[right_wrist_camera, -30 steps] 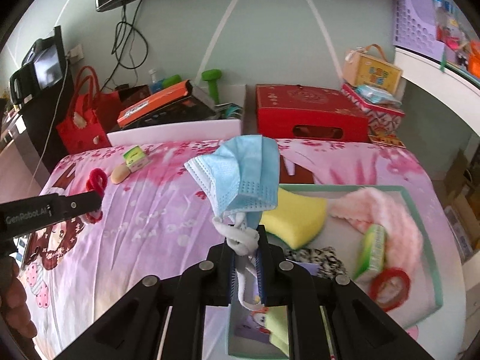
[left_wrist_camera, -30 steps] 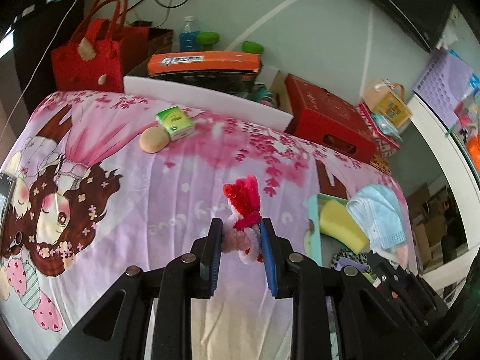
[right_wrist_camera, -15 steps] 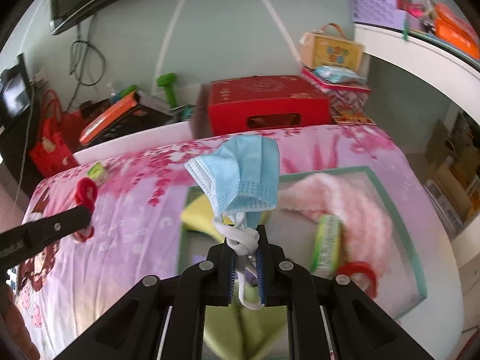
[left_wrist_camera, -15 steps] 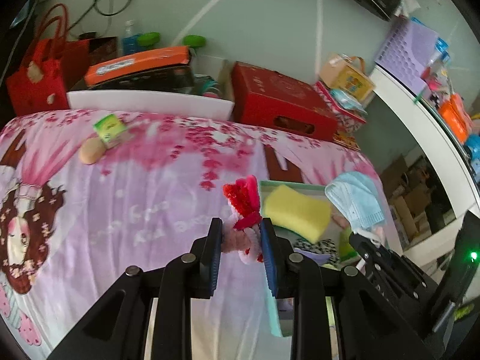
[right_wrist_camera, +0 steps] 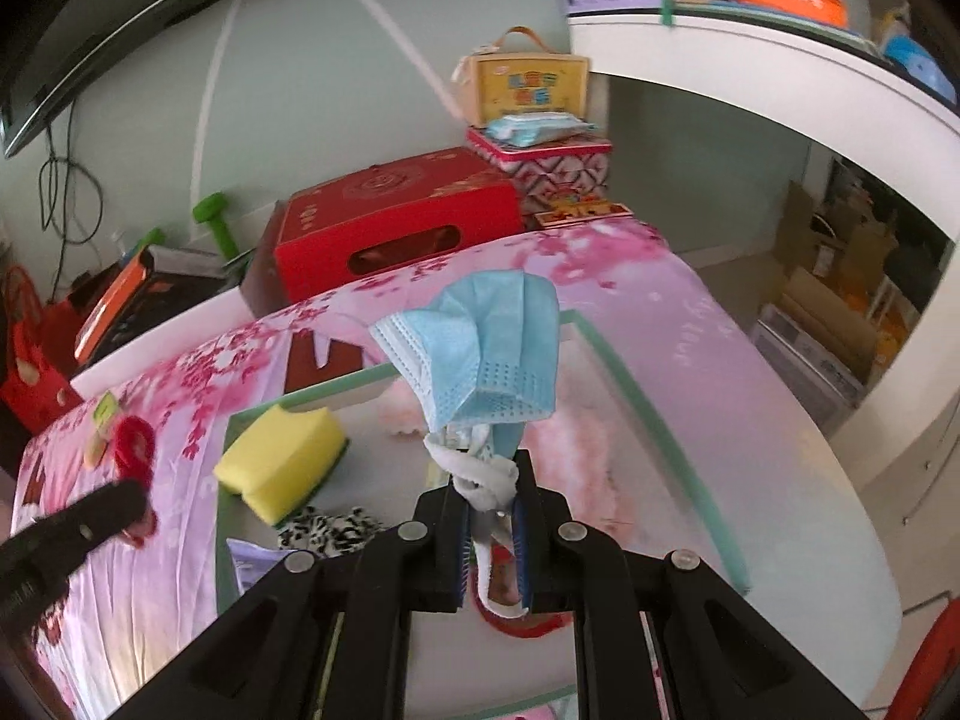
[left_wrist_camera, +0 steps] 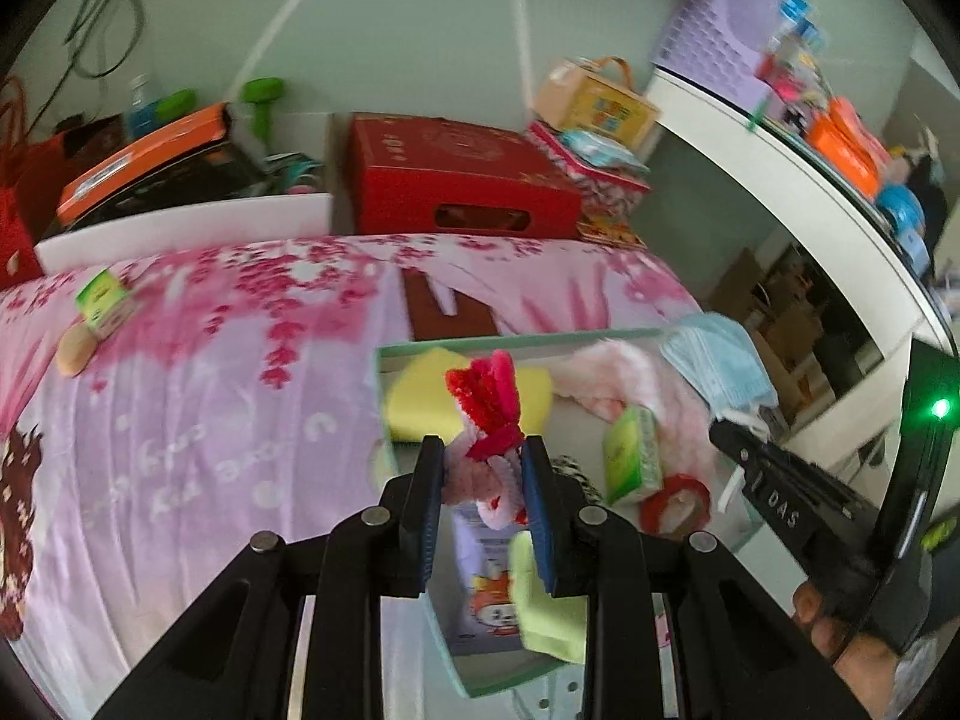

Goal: Organize soft objects
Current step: 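Lower both tools into the tray and open them to release the items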

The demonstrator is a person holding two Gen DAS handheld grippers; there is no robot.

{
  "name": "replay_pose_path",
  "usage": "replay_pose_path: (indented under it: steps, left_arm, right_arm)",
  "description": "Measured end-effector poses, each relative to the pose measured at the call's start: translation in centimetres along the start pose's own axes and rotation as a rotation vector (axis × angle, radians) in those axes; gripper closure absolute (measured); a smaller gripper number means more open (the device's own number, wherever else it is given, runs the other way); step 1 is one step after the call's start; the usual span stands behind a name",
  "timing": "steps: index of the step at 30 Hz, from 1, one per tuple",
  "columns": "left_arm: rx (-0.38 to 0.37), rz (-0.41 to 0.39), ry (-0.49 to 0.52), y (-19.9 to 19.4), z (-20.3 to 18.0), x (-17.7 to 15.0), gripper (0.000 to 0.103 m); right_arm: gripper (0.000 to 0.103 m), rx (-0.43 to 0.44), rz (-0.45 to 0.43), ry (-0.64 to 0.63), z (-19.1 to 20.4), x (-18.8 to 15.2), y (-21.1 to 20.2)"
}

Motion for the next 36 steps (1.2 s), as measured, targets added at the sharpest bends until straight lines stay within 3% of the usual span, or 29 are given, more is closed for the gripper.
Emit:
replay_pose_path:
  steps: [11, 26, 36]
  left_arm:
    - [-0.013, 0.048, 0.117, 2.9, -4.4, -1.4, 0.075]
    - [0.016, 0.133, 0.091, 6.1, -3.4, -2.7, 0.075]
    - [0.007, 0.157, 0.081, 6.5, -3.2, -2.9, 0.071]
  right_arm:
    - [0.091, 0.006, 0.025, 0.043, -1.7, -0.2, 0.7]
    - [0.089, 0.002, 0.194, 0.015, -0.6, -2.6, 4.7]
    - [0.087, -0.002, 0.194, 0.008, -0.3, -2.4, 4.4]
Point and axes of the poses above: each gripper's, at about its wrist camera, not at the fingertips, and y roughly the way its jaws point, z to its left, x to its top, the point moved 8 cm from there along y, roughly the way its jaws point, and after that the axes turned 9 degrees about z, right-handed, at the moved point
